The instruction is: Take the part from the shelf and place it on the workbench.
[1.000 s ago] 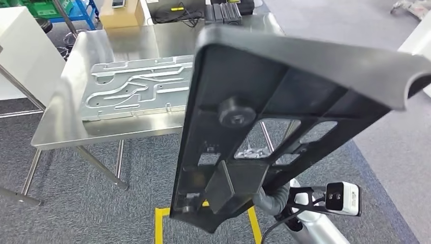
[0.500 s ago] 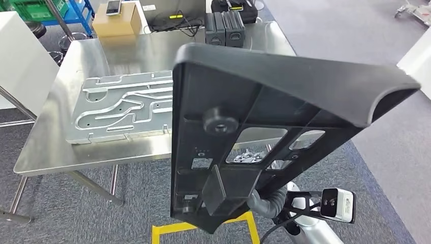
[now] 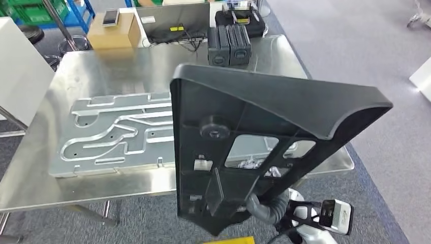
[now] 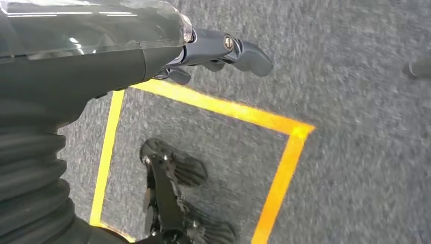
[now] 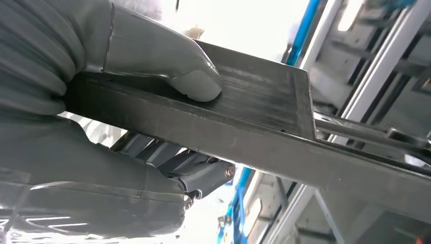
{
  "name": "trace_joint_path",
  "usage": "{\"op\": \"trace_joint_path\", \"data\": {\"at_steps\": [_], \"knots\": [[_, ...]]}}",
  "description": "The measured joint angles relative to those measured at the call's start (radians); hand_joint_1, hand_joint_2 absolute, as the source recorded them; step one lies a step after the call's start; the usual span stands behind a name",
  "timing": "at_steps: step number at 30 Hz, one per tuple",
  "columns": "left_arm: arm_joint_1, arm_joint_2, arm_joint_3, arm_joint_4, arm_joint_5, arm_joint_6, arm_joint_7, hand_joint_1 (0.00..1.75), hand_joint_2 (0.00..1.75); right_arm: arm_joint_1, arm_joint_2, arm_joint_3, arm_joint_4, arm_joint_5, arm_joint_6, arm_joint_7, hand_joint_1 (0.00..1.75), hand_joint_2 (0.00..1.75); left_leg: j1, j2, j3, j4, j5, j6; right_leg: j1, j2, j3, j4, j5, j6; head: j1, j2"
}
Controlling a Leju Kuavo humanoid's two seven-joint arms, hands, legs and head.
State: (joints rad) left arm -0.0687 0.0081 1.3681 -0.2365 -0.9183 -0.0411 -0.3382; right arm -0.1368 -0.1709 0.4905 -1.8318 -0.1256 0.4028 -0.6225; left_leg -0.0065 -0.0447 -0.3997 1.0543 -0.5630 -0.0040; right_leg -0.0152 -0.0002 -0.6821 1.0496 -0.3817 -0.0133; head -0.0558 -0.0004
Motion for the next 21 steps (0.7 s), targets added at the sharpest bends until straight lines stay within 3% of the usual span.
{"op": "trace_joint_path", "data": {"at_steps": [2, 3, 4, 6, 7, 8, 10, 11, 12, 16, 17, 19, 20, 21], "knots": [[-0.005, -0.002, 0.001, 0.0, 0.01, 0.006, 0.008, 0.0, 1.75, -0.001, 0.006, -0.006, 0.0, 0.03, -0.029, 0.004, 1.75, 1.75, 0.003, 0.018, -0.077, 0.119, 0.018, -0.012, -0.002, -0.002, 0.027, -0.016, -0.015, -0.01, 0.0, 0.0], [-0.005, -0.004, 0.002, 0.0, 0.015, 0.011, 0.01, 0.0, 1.75, -0.002, 0.008, -0.012, 0.003, 0.052, -0.049, 0.008, 1.75, 1.75, 0.005, 0.026, -0.122, 0.174, -0.002, -0.018, -0.002, -0.003, 0.041, -0.022, -0.025, -0.013, 0.0, 0.0], [-0.005, -0.006, 0.003, 0.0, 0.021, 0.016, 0.01, 0.0, 1.75, -0.005, 0.011, -0.018, 0.008, 0.081, -0.079, 0.016, 1.75, 1.75, 0.007, 0.03, -0.161, 0.211, -0.044, -0.024, -0.002, -0.003, 0.056, -0.026, -0.036, -0.014, 0.0, 0.0], [-0.002, -0.01, 0.007, 0.0, 0.032, 0.025, 0.005, 0.0, 1.75, -0.017, 0.016, -0.033, 0.033, 0.177, -0.172, 0.04, 1.75, 1.75, 0.012, 0.033, -0.212, 0.218, -0.122, -0.027, -0.002, -0.002, 0.087, -0.03, -0.06, -0.014, 0.0, 0.0], [0.0, -0.013, 0.01, 0.0, 0.036, 0.028, -0.001, 0.0, 1.75, -0.026, 0.018, -0.041, 0.052, 0.242, -0.235, 0.057, 1.75, 1.75, 0.013, 0.035, -0.223, 0.188, -0.123, -0.025, -0.002, -0.002, 0.105, -0.03, -0.072, -0.013, 0.0, 0.0], [0.002, -0.015, 0.012, 0.0, 0.038, 0.03, -0.007, 0.0, 1.75, -0.037, 0.021, -0.049, 0.074, 0.33, -0.311, 0.079, 1.75, 1.75, 0.014, 0.037, -0.225, 0.137, -0.086, -0.022, -0.002, -0.003, 0.122, -0.03, -0.085, -0.011, 0.0, 0.0], [0.006, -0.021, 0.017, 0.0, 0.038, 0.033, -0.019, 0.0, 1.75, -0.067, 0.03, -0.056, 0.126, 0.532, -0.468, 0.132, 1.75, 1.75, 0.013, 0.046, -0.226, 0.022, 0.059, -0.013, 0.0, -0.003, 0.146, -0.029, -0.107, -0.005, 0.0, 0.0], [0.008, -0.024, 0.019, 0.0, 0.037, 0.034, -0.023, 0.0, 1.75, -0.085, 0.037, -0.057, 0.152, 0.638, -0.542, 0.163, 1.75, 1.75, 0.011, 0.049, -0.225, -0.014, 0.115, -0.008, 0.001, -0.001, 0.151, -0.028, -0.115, 0.0, 0.0, 0.0], [0.009, -0.026, 0.022, 0.0, 0.034, 0.034, -0.025, 0.0, 1.75, -0.105, 0.044, -0.055, 0.175, 0.739, -0.606, 0.197, 1.75, 1.75, 0.008, 0.052, -0.227, -0.03, 0.148, -0.003, 0.002, 0.0, 0.153, -0.028, -0.12, 0.006, 0.0, 0.0], [-0.001, -0.03, 0.023, 0.001, 0.015, 0.026, -0.03, 0.0, 1.75, -0.206, 0.07, -0.038, 0.278, 1.16, -0.776, 0.392, 1.75, 1.75, 0.01, 0.047, -0.205, -0.048, 0.155, 0.018, 0.003, 0.001, 0.162, -0.015, -0.146, 0.03, 0.0, 0.0], [-0.005, -0.031, 0.023, 0.001, 0.01, 0.023, -0.03, 0.0, 1.75, -0.231, 0.073, -0.032, 0.308, 1.251, -0.798, 0.438, 1.75, 1.75, 0.012, 0.045, -0.198, -0.054, 0.155, 0.024, 0.003, 0.001, 0.146, 0.024, -0.168, 0.033, 0.0, 0.0], [-0.01, -0.031, 0.023, 0.001, 0.002, 0.019, -0.03, 0.0, 1.75, -0.272, 0.077, -0.019, 0.37, 1.41, -0.828, 0.516, 1.75, 1.75, 0.008, 0.04, -0.195, -0.057, 0.152, 0.033, 0.003, 0.0, 0.074, 0.156, -0.223, 0.036, 0.0, 0.0], [-0.01, -0.031, 0.023, 0.001, -0.002, 0.018, -0.029, 0.0, 1.75, -0.29, 0.079, -0.011, 0.399, 1.475, -0.836, 0.546, 1.75, 1.75, 0.006, 0.037, -0.194, -0.057, 0.151, 0.035, 0.004, 0.0, 0.037, 0.215, -0.24, 0.036, 0.0, 0.0], [-0.009, -0.031, 0.022, 0.001, -0.005, 0.016, -0.029, 0.0, 1.75, -0.306, 0.081, -0.003, 0.428, 1.525, -0.84, 0.569, 1.75, 1.75, 0.003, 0.035, -0.193, -0.057, 0.151, 0.037, 0.005, 0.0, 0.015, 0.245, -0.238, 0.034, 0.0, 0.0]]}}
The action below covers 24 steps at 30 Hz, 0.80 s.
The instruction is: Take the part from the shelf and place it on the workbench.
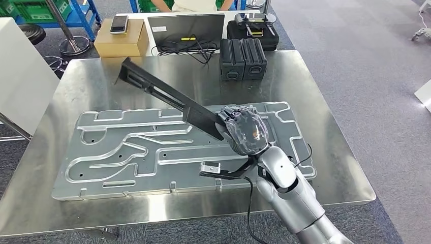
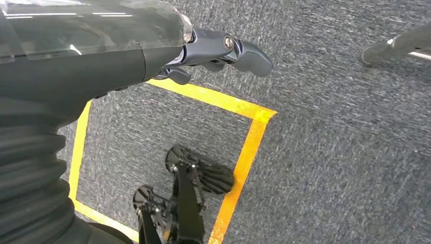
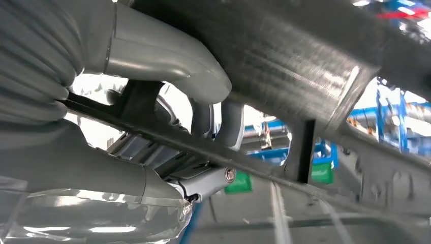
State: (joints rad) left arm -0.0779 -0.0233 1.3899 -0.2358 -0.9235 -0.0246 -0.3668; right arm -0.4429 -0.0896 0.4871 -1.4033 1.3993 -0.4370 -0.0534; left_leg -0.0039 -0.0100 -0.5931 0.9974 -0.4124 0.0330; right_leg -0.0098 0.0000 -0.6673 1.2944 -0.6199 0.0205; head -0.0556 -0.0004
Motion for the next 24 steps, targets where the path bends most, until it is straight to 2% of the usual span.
{"op": "trace_joint_path", "data": {"at_steps": [1, 2, 4, 5, 6, 7, 9, 11, 14, 15, 16, 17, 18, 19, 20, 21, 24], "knots": [[0.0, 0.0, -0.001, 0.0, -0.002, -0.001, 0.0, 0.0, 1.75, -0.014, 0.002, 0.007, 0.027, 0.036, 0.001, 0.016, 1.75, 1.75, -0.004, -0.003, 0.001, 0.0, 0.0, 0.002, 0.003, 0.0, -0.002, -0.012, 0.022, -0.006, 0.0, 0.0], [0.0, 0.0, -0.002, 0.0, -0.004, -0.002, 0.0, 0.0, 1.75, -0.024, 0.005, 0.013, 0.051, 0.061, 0.005, 0.027, 1.75, 1.75, -0.009, -0.007, 0.002, 0.0, 0.001, 0.003, 0.007, 0.0, 0.017, -0.061, 0.057, -0.017, 0.0, 0.0], [-0.001, -0.006, -0.005, 0.001, -0.007, -0.006, 0.0, 0.0, 1.75, -0.042, 0.008, 0.024, 0.087, 0.094, 0.012, 0.042, 1.75, 1.75, -0.02, -0.015, 0.001, 0.0, 0.003, 0.006, 0.024, 0.002, 0.08, -0.205, 0.124, -0.056, -0.002, 0.0], [0.0, -0.009, -0.007, 0.002, -0.008, -0.008, -0.001, 0.0, 1.75, -0.051, 0.01, 0.028, 0.099, 0.104, 0.012, 0.049, 1.75, 1.75, -0.021, -0.017, 0.0, 0.0, 0.004, 0.005, 0.032, 0.003, 0.102, -0.256, 0.142, -0.073, -0.003, 0.0], [0.001, -0.012, -0.008, 0.004, -0.009, -0.01, -0.002, 0.0, 1.75, -0.061, 0.012, 0.03, 0.107, 0.11, 0.009, 0.058, 1.75, 1.75, -0.02, -0.017, -0.002, 0.0, 0.005, 0.003, 0.039, 0.005, 0.112, -0.285, 0.149, -0.085, -0.005, 0.0], [0.002, -0.014, -0.01, 0.005, -0.011, -0.012, -0.003, 0.0, 1.75, -0.069, 0.015, 0.031, 0.113, 0.115, 0.006, 0.068, 1.75, 1.75, -0.019, -0.017, -0.003, -0.001, 0.006, -0.001, 0.04, 0.006, 0.111, -0.29, 0.15, -0.088, -0.006, 0.0], [0.001, -0.011, -0.015, 0.005, -0.015, -0.015, -0.006, 0.0, 1.75, -0.078, 0.02, 0.03, 0.119, 0.125, 0.006, 0.086, 1.75, 1.75, -0.019, -0.016, -0.005, -0.001, 0.006, -0.009, 0.034, 0.006, 0.116, -0.309, 0.163, -0.082, -0.006, 0.0], [0.0, -0.01, -0.019, 0.005, -0.019, -0.018, -0.009, 0.0, 1.75, -0.087, 0.024, 0.029, 0.121, 0.135, 0.02, 0.094, 1.75, 1.75, -0.018, -0.012, -0.028, 0.048, -0.026, -0.022, 0.02, 0.001, 0.126, -0.33, 0.178, -0.072, -0.006, 0.0], [0.001, -0.009, -0.022, 0.005, -0.023, -0.021, -0.011, 0.0, 1.75, -0.107, 0.03, 0.03, 0.138, 0.143, 0.049, 0.097, 1.75, 1.75, 0.005, -0.007, -0.117, 0.239, -0.117, -0.053, 0.008, -0.005, 0.127, -0.335, 0.181, -0.062, -0.007, 0.0], [0.001, -0.009, -0.022, 0.005, -0.025, -0.021, -0.011, 0.0, 1.75, -0.114, 0.032, 0.031, 0.15, 0.143, 0.055, 0.097, 1.75, 1.75, 0.013, -0.005, -0.136, 0.277, -0.124, -0.062, 0.004, -0.006, 0.128, -0.333, 0.179, -0.057, -0.007, 0.0], [0.001, -0.008, -0.022, 0.005, -0.026, -0.022, -0.012, 0.0, 1.75, -0.121, 0.035, 0.032, 0.165, 0.144, 0.06, 0.097, 1.75, 1.75, 0.021, -0.002, -0.136, 0.275, -0.11, -0.072, -0.002, -0.008, 0.129, -0.33, 0.175, -0.051, -0.007, 0.0], [0.001, -0.007, -0.022, 0.005, -0.027, -0.022, -0.015, 0.0, 1.75, -0.13, 0.039, 0.033, 0.184, 0.143, 0.063, 0.096, 1.75, 1.75, 0.03, 0.002, -0.115, 0.231, -0.079, -0.082, -0.008, -0.008, 0.132, -0.326, 0.17, -0.044, -0.007, 0.0], [0.001, -0.006, -0.022, 0.005, -0.026, -0.021, -0.019, 0.0, 1.75, -0.14, 0.043, 0.034, 0.204, 0.142, 0.064, 0.096, 1.75, 1.75, 0.038, 0.007, -0.08, 0.159, -0.039, -0.091, -0.013, -0.008, 0.134, -0.32, 0.163, -0.036, -0.007, 0.0], [0.001, -0.007, -0.022, 0.005, -0.025, -0.02, -0.024, 0.0, 1.75, -0.151, 0.047, 0.035, 0.226, 0.139, 0.062, 0.096, 1.75, 1.75, 0.042, 0.01, -0.046, 0.089, -0.013, -0.098, -0.014, -0.007, 0.135, -0.312, 0.155, -0.026, -0.007, 0.0], [0.0, -0.007, -0.022, 0.005, -0.024, -0.018, -0.03, 0.0, 1.75, -0.16, 0.051, 0.036, 0.246, 0.135, 0.059, 0.096, 1.75, 1.75, 0.045, 0.011, -0.022, 0.04, 0.001, -0.096, -0.014, -0.005, 0.134, -0.305, 0.149, -0.017, -0.006, 0.0], [-0.001, -0.007, -0.022, 0.005, -0.023, -0.016, -0.034, 0.0, 1.75, -0.166, 0.055, 0.036, 0.265, 0.13, 0.055, 0.096, 1.31, 1.31, 0.045, 0.01, -0.011, 0.016, 0.002, -0.089, -0.012, -0.003, 0.133, -0.3, 0.145, -0.01, -0.006, 0.0], [-0.003, -0.008, -0.022, 0.006, -0.023, -0.013, -0.041, 0.0, 1.75, -0.17, 0.065, 0.039, 0.311, 0.119, 0.047, 0.095, 0.0, 0.0, 0.041, 0.005, -0.015, 0.018, -0.007, -0.056, -0.013, -0.002, 0.129, -0.297, 0.14, 0.006, -0.006, 0.0]]}}
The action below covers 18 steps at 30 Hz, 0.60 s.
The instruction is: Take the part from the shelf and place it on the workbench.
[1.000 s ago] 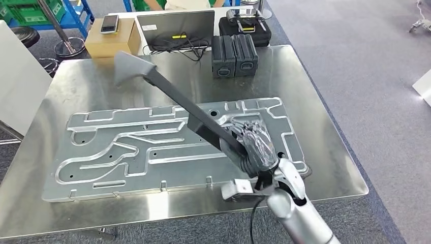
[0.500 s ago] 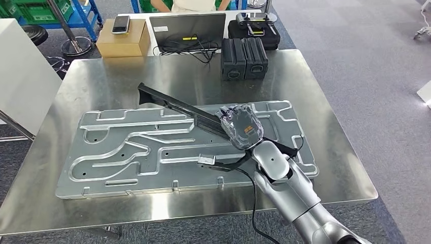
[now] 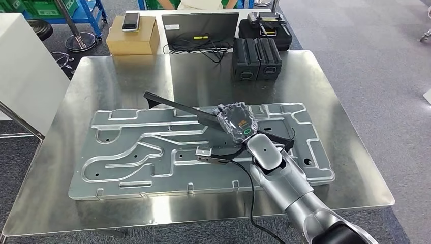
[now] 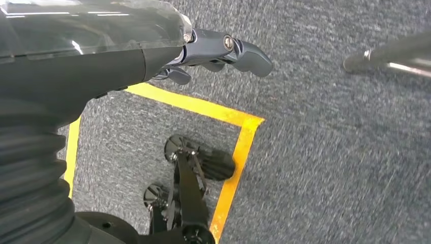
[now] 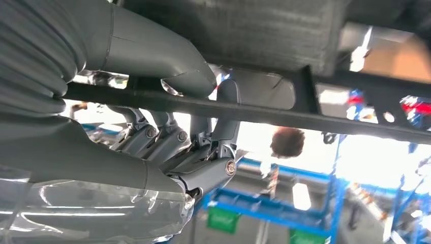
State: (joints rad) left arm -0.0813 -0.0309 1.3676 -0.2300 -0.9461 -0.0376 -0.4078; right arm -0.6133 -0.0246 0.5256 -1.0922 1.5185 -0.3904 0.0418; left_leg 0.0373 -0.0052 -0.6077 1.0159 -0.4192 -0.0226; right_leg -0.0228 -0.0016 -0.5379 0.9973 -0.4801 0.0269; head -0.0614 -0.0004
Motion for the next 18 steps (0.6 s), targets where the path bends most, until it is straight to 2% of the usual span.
{"op": "trace_joint_path", "data": {"at_steps": [2, 4, 5, 6, 7, 8, 10, 11, 12, 14, 16, 18], "knots": [[0.0, 0.0, 0.0, 0.0, -0.001, -0.001, -0.005, 0.0, 1.75, -0.002, 0.004, 0.001, 0.018, -0.002, -0.002, -0.001, 0.0, 0.0, -0.003, -0.002, 0.001, -0.001, 0.0, 0.016, -0.005, 0.0, -0.019, 0.041, -0.027, 0.006, 0.0, 0.0], [0.0, 0.0, 0.0, 0.0, -0.004, -0.005, -0.009, 0.0, 1.75, -0.004, 0.006, 0.001, 0.032, -0.004, -0.003, -0.001, 0.0, 0.0, -0.008, -0.002, 0.002, -0.002, -0.002, 0.026, -0.004, 0.0, -0.083, 0.163, -0.081, 0.005, 0.0, 0.0], [0.0, 0.001, -0.001, 0.0, -0.007, -0.007, -0.01, 0.0, 1.31, -0.001, 0.007, 0.001, 0.039, -0.005, -0.003, -0.001, 0.0, 0.0, -0.011, -0.003, 0.002, -0.002, -0.004, 0.03, -0.002, 0.0, -0.124, 0.233, -0.105, 0.003, 0.0, 0.0], [0.0, 0.001, -0.001, 0.0, -0.009, -0.008, -0.011, 0.0, 0.87, 0.003, 0.008, 0.001, 0.044, -0.005, -0.003, -0.001, 0.0, 0.0, -0.016, -0.004, 0.003, -0.001, -0.006, 0.033, 0.0, 0.0, -0.157, 0.284, -0.113, 0.0, 0.0, 0.0], [0.0, 0.001, -0.002, 0.0, -0.012, -0.01, -0.012, 0.0, 0.44, 0.008, 0.009, 0.001, 0.048, -0.005, -0.003, 0.0, 0.0, 0.0, -0.02, -0.006, 0.005, -0.001, -0.008, 0.035, 0.003, 0.0, -0.174, 0.299, -0.101, -0.005, 0.0, 0.0], [0.001, 0.001, -0.004, 0.0, -0.015, -0.012, -0.013, 0.0, 0.0, 0.011, 0.009, 0.0, 0.05, -0.004, -0.002, 0.002, 0.0, 0.0, -0.024, -0.009, 0.008, 0.0, -0.01, 0.037, 0.006, 0.001, -0.171, 0.273, -0.071, -0.013, 0.0, 0.0], [0.001, 0.0, -0.009, 0.0, -0.019, -0.017, -0.014, 0.0, 0.0, 0.013, 0.01, -0.001, 0.052, -0.003, -0.001, 0.008, 0.0, 0.0, -0.032, -0.013, 0.015, 0.0, -0.014, 0.037, 0.018, 0.002, -0.123, 0.145, 0.008, -0.037, 0.0, 0.0], [0.0, 0.0, -0.013, 0.0, -0.02, -0.019, -0.015, 0.0, 0.0, 0.013, 0.01, -0.002, 0.052, -0.001, 0.0, 0.01, 0.0, 0.0, -0.034, -0.014, 0.016, 0.0, -0.016, 0.036, 0.024, 0.001, -0.099, 0.085, 0.033, -0.047, 0.0, 0.0], [0.0, -0.001, -0.016, 0.001, -0.022, -0.02, -0.015, 0.0, 0.0, 0.013, 0.011, -0.003, 0.052, 0.0, 0.0, 0.01, 0.0, 0.0, -0.035, -0.014, 0.016, 0.0, -0.018, 0.033, 0.028, 0.001, -0.084, 0.045, 0.046, -0.052, 0.0, 0.0], [0.0, -0.001, -0.02, 0.001, -0.025, -0.022, -0.015, 0.0, 0.0, 0.017, 0.012, -0.004, 0.05, -0.003, 0.001, 0.011, 0.0, 0.0, -0.034, -0.014, 0.016, -0.003, -0.019, 0.024, 0.033, -0.001, -0.077, 0.024, 0.046, -0.053, 0.0, 0.0], [0.001, 0.001, -0.023, 0.001, -0.029, -0.022, -0.015, 0.0, 0.0, 0.024, 0.013, -0.009, 0.04, -0.029, 0.004, 0.001, 0.0, 0.0, -0.034, -0.012, 0.016, 0.003, -0.027, 0.013, 0.026, -0.001, -0.069, 0.012, 0.05, -0.055, 0.0, 0.0], [0.001, 0.003, -0.025, 0.001, -0.033, -0.024, -0.015, 0.0, 0.0, 0.033, 0.016, -0.019, 0.023, -0.133, 0.027, -0.052, 0.0, 0.0, -0.033, -0.007, -0.011, 0.069, -0.069, 0.004, 0.018, -0.004, -0.059, 0.0, 0.052, -0.059, 0.0, 0.0]]}}
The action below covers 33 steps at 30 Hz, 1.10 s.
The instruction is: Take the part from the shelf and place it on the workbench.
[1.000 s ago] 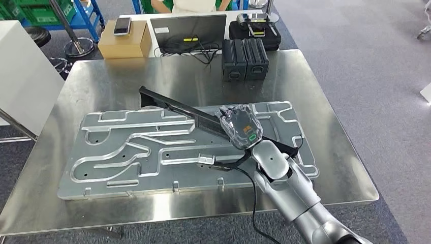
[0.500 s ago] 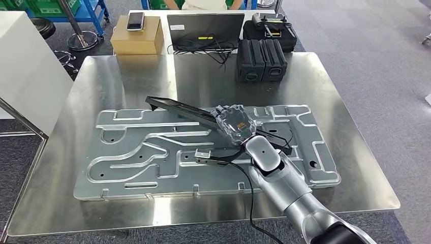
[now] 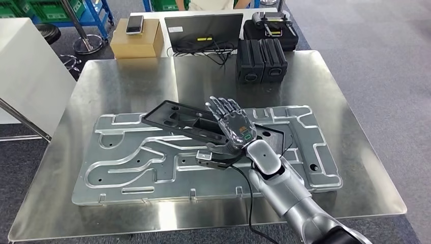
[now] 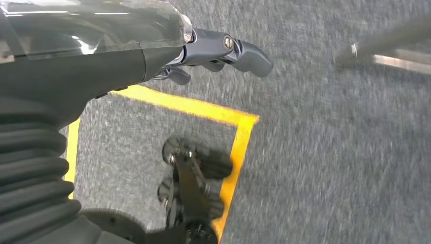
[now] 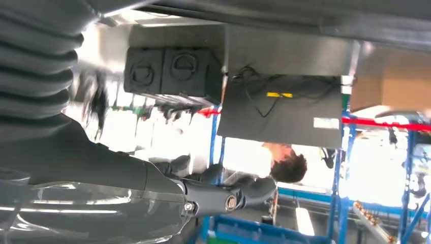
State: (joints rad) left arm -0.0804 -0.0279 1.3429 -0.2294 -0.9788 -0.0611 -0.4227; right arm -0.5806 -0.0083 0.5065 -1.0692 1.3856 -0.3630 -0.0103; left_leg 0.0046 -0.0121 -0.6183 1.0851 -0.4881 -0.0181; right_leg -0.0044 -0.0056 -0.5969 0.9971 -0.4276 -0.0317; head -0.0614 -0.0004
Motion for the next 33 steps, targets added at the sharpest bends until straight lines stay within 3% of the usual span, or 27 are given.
{"op": "trace_joint_path", "data": {"at_steps": [2, 3, 4, 5, 8, 10, 13, 15, 18, 19, 20, 22, 24, 26, 29, 31, 33], "knots": [[0.0, 0.0, 0.0, 0.0, -0.002, -0.001, 0.0, 0.0, 0.0, 0.017, 0.004, -0.016, -0.02, -0.177, 0.049, -0.09, 0.0, 0.0, 0.004, 0.003, -0.06, 0.13, -0.061, -0.007, 0.002, -0.002, 0.004, -0.001, -0.003, -0.004, 0.0, 0.0], [0.001, 0.0, 0.0, 0.0, -0.002, -0.002, 0.0, 0.0, 0.0, 0.028, 0.005, -0.025, -0.031, -0.277, 0.083, -0.138, 0.0, 0.0, 0.006, 0.004, -0.087, 0.183, -0.078, -0.01, 0.002, -0.003, 0.005, 0.0, -0.004, -0.004, 0.0, 0.0], [0.002, 0.0, 0.0, 0.0, -0.003, -0.003, 0.0, 0.0, 0.0, 0.039, 0.006, -0.033, -0.042, -0.381, 0.124, -0.184, 0.0, 0.0, 0.007, 0.004, -0.099, 0.204, -0.076, -0.013, 0.002, -0.003, 0.006, 0.001, -0.006, -0.004, 0.0, 0.0], [0.003, 0.001, 0.0, 0.0, -0.004, -0.004, 0.001, 0.0, 0.0, 0.048, 0.007, -0.043, -0.054, -0.496, 0.177, -0.233, 0.0, 0.0, 0.008, 0.005, -0.092, 0.184, -0.053, -0.015, 0.001, -0.003, 0.007, 0.003, -0.008, -0.002, 0.0, 0.0], [0.002, 0.004, -0.001, 0.0, -0.006, -0.009, 0.004, 0.0, 0.0, 0.059, 0.007, -0.075, -0.091, -0.849, 0.375, -0.373, 0.0, 0.0, 0.009, 0.008, 0.002, -0.009, 0.039, -0.011, 0.002, -0.001, 0.013, 0.012, -0.019, 0.008, 0.0, 0.0], [0.001, 0.005, -0.001, 0.0, -0.007, -0.012, 0.007, 0.0, 0.0, 0.061, 0.007, -0.096, -0.111, -1.033, 0.498, -0.434, 0.0, 0.0, 0.006, 0.008, 0.031, -0.068, 0.048, 0.001, 0.005, 0.0, 0.013, 0.016, -0.022, 0.016, 0.0, 0.0], [0.002, 0.006, -0.001, 0.0, -0.011, -0.014, 0.009, 0.0, 0.0, 0.067, 0.007, -0.123, -0.138, -1.257, 0.648, -0.472, 0.0, 0.0, 0.006, 0.006, 0.034, -0.075, 0.051, 0.02, 0.005, 0.0, 0.012, 0.02, -0.028, 0.03, 0.0, 0.0], [0.001, 0.006, -0.002, 0.0, -0.014, -0.015, 0.01, 0.0, 0.0, 0.069, 0.007, -0.139, -0.155, -1.429, 0.755, -0.478, 0.0, 0.0, 0.009, 0.007, 0.037, -0.082, 0.054, 0.032, 0.003, 0.002, -0.014, 0.079, -0.066, 0.04, 0.0, 0.0], [0.001, 0.006, -0.005, 0.0, -0.015, -0.016, 0.012, 0.0, 0.0, 0.085, 0.004, -0.161, -0.173, -1.622, 0.852, -0.484, 0.0, 0.0, 0.008, 0.007, 0.038, -0.082, 0.053, 0.04, -0.002, 0.004, -0.11, 0.272, -0.149, 0.049, 0.0, 0.0], [0.001, 0.006, -0.005, 0.0, -0.015, -0.016, 0.012, 0.0, 0.0, 0.093, 0.002, -0.167, -0.181, -1.652, 0.855, -0.492, 0.0, 0.0, 0.008, 0.006, 0.039, -0.082, 0.052, 0.04, -0.002, 0.004, -0.129, 0.305, -0.152, 0.049, 0.0, 0.0], [0.001, 0.006, -0.005, 0.0, -0.014, -0.016, 0.012, 0.0, 0.0, 0.1, -0.001, -0.173, -0.191, -1.667, 0.846, -0.502, 0.0, 0.0, 0.008, 0.005, 0.04, -0.082, 0.051, 0.04, -0.002, 0.004, -0.13, 0.298, -0.135, 0.049, 0.0, 0.0], [0.002, 0.006, -0.005, 0.0, -0.01, -0.016, 0.012, 0.0, 0.0, 0.109, -0.01, -0.188, -0.225, -1.669, 0.808, -0.528, 0.0, 0.0, 0.007, 0.002, 0.044, -0.081, 0.048, 0.038, -0.001, 0.004, -0.074, 0.176, -0.062, 0.04, 0.0, 0.0], [0.002, 0.006, -0.005, 0.0, -0.004, -0.017, 0.01, 0.0, 0.0, 0.117, -0.021, -0.208, -0.272, -1.631, 0.736, -0.56, 0.0, 0.0, 0.003, 0.001, 0.047, -0.08, 0.044, 0.031, 0.004, 0.004, -0.015, 0.049, -0.014, 0.031, 0.0, 0.0], [0.004, 0.005, -0.005, 0.0, 0.006, -0.021, 0.006, 0.0, 0.0, 0.142, -0.032, -0.23, -0.336, -1.515, 0.599, -0.591, 0.0, 0.0, 0.002, 0.001, 0.047, -0.08, 0.042, 0.022, 0.01, 0.005, 0.0, 0.014, -0.012, 0.025, 0.0, 0.0], [0.007, 0.004, 0.0, 0.0, 0.022, -0.027, 0.0, 0.0, 0.0, 0.207, -0.046, -0.274, -0.454, -1.255, 0.335, -0.603, 0.0, 0.0, 0.001, 0.002, 0.048, -0.069, 0.025, 0.008, 0.003, 0.003, 0.009, 0.002, -0.01, 0.013, 0.0, 0.0], [0.01, 0.002, 0.003, 0.0, 0.03, -0.028, -0.004, 0.0, 0.0, 0.257, -0.048, -0.305, -0.527, -1.118, 0.201, -0.603, 0.0, 0.0, 0.003, 0.005, 0.014, 0.017, -0.027, 0.001, -0.001, -0.001, 0.018, -0.006, -0.009, 0.005, 0.0, 0.0], [0.012, 0.001, 0.005, 0.0, 0.036, -0.029, -0.009, 0.0, 0.0, 0.311, -0.05, -0.333, -0.587, -1.036, 0.115, -0.603, 0.0, 0.0, 0.006, 0.006, -0.05, 0.153, -0.087, -0.005, 0.001, -0.002, 0.021, -0.005, -0.012, 0.001, 0.0, 0.0]]}}
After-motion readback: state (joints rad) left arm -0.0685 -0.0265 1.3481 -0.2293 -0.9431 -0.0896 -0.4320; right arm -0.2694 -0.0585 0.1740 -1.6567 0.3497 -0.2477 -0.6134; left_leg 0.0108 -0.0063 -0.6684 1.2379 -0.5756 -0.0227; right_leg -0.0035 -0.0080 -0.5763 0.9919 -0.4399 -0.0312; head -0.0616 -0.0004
